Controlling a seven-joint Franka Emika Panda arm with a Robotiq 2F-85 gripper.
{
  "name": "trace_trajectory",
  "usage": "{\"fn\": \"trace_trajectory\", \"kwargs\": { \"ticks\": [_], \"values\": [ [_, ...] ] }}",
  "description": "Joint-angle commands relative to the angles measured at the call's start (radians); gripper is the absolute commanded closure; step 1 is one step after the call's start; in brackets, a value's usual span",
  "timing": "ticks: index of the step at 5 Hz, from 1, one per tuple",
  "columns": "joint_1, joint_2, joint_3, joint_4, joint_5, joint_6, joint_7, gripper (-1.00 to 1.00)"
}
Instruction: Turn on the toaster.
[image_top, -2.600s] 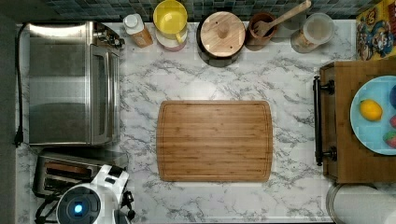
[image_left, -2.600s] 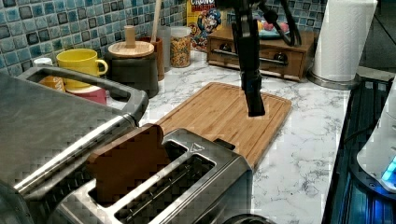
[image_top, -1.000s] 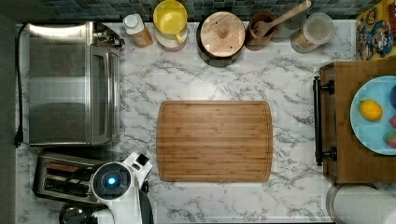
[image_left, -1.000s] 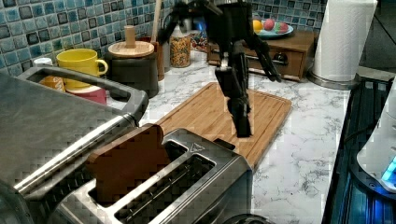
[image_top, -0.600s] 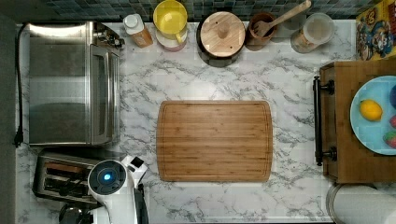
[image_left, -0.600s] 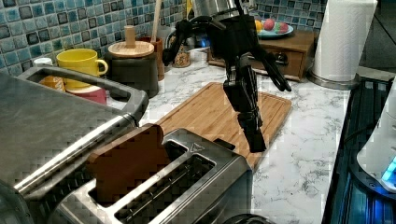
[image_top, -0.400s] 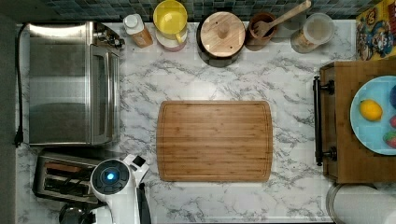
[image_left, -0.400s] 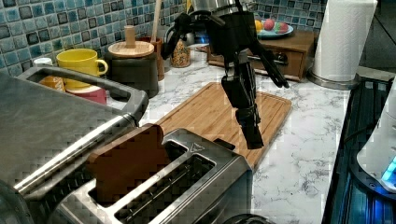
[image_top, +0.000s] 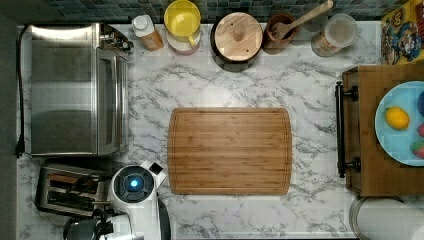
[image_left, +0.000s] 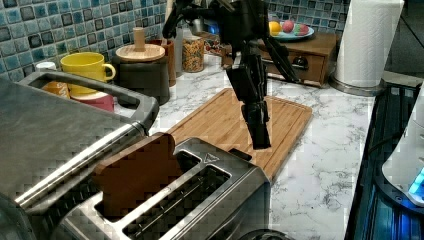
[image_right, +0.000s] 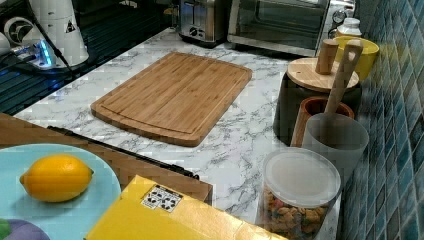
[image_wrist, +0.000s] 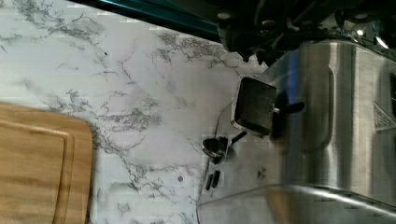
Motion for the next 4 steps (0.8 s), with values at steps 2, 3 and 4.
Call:
{"fn": "trace_trajectory", "kwargs": {
  "ticks": [2,3,4],
  "values": [
    [0.022,0.066,0.067,0.155,-0.076,0.091,0.006,1.00],
    [-0.002,0.057,0.082,0.101,-0.088,0.191,0.021,1.00],
    [-0.028,0.080,0.083,0.106,-0.109,0.201,0.041,1.00]
  ]
}}
